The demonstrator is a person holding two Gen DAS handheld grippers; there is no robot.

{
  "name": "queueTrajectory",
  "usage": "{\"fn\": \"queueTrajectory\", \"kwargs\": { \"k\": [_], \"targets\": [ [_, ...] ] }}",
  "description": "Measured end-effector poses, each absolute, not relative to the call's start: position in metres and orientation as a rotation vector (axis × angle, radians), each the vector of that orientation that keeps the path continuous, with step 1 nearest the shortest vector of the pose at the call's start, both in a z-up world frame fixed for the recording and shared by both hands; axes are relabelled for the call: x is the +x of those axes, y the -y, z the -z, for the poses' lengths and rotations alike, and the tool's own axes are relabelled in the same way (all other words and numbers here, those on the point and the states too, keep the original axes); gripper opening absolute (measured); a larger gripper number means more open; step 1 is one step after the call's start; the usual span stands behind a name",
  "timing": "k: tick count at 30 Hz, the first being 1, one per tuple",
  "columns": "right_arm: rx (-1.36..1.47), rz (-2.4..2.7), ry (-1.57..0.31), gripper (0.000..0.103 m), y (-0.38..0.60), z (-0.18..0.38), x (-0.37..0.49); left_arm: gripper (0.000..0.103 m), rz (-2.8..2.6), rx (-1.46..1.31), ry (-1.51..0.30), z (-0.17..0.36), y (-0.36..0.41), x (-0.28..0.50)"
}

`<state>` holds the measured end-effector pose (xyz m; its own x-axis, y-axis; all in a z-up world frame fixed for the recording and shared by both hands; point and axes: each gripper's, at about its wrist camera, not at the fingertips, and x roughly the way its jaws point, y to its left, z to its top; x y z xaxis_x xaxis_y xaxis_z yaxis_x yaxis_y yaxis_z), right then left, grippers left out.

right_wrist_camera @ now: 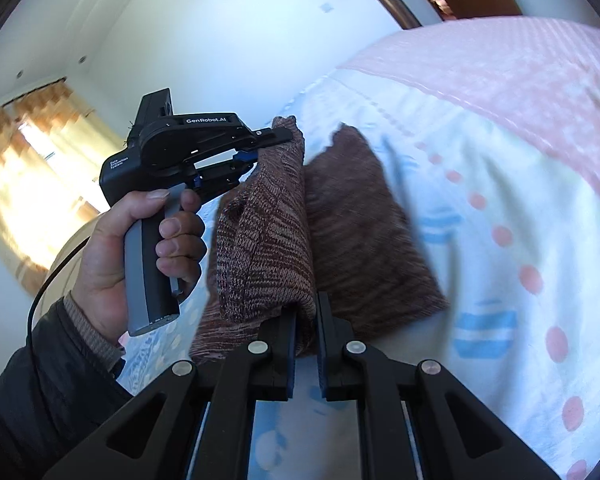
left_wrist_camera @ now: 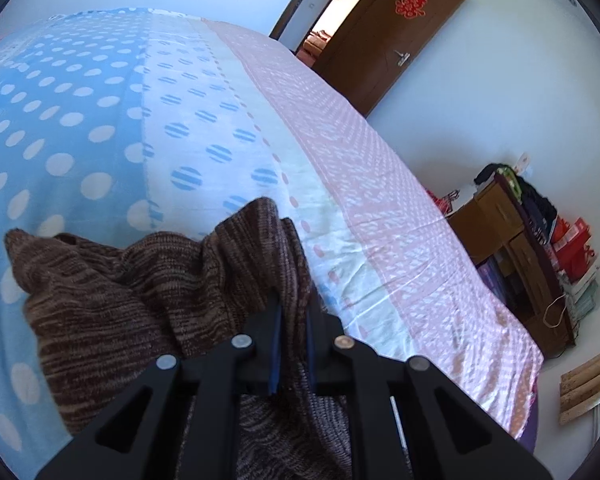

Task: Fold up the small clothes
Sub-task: 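Fold the held side over the sweater with the left gripper while the right gripper holds it, then open both grippers to release the folded sweater and withdraw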

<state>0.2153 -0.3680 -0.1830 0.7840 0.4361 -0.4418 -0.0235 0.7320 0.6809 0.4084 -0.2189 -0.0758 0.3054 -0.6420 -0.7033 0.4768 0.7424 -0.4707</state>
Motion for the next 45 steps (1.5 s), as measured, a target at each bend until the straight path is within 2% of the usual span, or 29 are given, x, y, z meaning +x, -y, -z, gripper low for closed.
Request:
{"fn": "queueTrajectory", "kwargs": {
  "k": [3,6,8,11,13,15,16,17,20,24,26,31,32,33,34,37,43,45],
  "targets": [
    [0.748,-0.256,-0.642,0.008,0.374,0.193,0.213,0.020,0.709,-0.134,-1.023,0.081,0.230,0.401],
    [0.794,-0.245,-0.636,0.008,0.382,0.199,0.211,0.037,0.722,-0.085,-0.962,0.072,0.230,0.386],
    [0.808,-0.248,-0.632,0.008,0.384,0.200,0.212,0.065,0.709,-0.049,-0.908,0.065,0.222,0.372],
    [0.828,-0.237,-0.612,0.008,0.389,0.201,0.207,0.077,0.678,-0.008,-0.834,0.061,0.197,0.348],
    [0.826,-0.207,-0.585,0.008,0.393,0.198,0.197,0.078,0.625,0.042,-0.803,0.065,0.180,0.334],
    [0.803,-0.145,-0.543,0.017,0.397,0.189,0.187,0.078,0.592,0.081,-0.775,0.073,0.164,0.320],
    [0.769,-0.110,-0.519,0.032,0.398,0.181,0.182,0.078,0.578,0.094,-0.763,0.077,0.160,0.316],
    [0.727,-0.076,-0.484,0.041,0.398,0.170,0.178,0.078,0.556,0.120,-0.758,0.083,0.154,0.309],
    [0.620,-0.053,-0.434,0.041,0.396,0.141,0.179,0.084,0.531,0.137,-0.781,0.102,0.141,0.302],
    [0.517,-0.142,-0.500,0.041,0.390,0.107,0.228,0.088,0.545,0.061,-0.827,0.119,0.131,0.310],
    [0.454,-0.148,-0.583,0.041,0.387,0.105,0.272,0.098,0.548,0.045,-0.834,0.122,0.129,0.311],
    [0.401,-0.162,-0.793,0.041,0.379,0.134,0.370,0.103,0.567,-0.070,-0.880,0.130,0.116,0.323],
    [0.400,-0.170,-0.813,0.038,0.377,0.143,0.374,0.103,0.567,-0.086,-0.877,0.130,0.114,0.324],
    [0.410,-0.184,-0.825,0.029,0.377,0.148,0.381,0.103,0.567,-0.090,-0.873,0.130,0.114,0.324],
    [0.416,-0.206,-0.838,0.004,0.375,0.150,0.385,0.103,0.567,-0.088,-0.870,0.130,0.114,0.323],
    [0.331,-0.132,-0.807,0.004,0.373,0.141,0.385,0.103,0.564,-0.078,-0.871,0.132,0.115,0.322],
    [0.381,-0.097,-0.836,0.005,0.393,0.155,0.387,0.103,0.553,-0.053,-0.869,0.131,0.118,0.316],
    [0.382,-0.115,-0.805,0.013,0.393,0.145,0.373,0.103,0.554,-0.055,-0.869,0.131,0.118,0.316]
  ]
}}
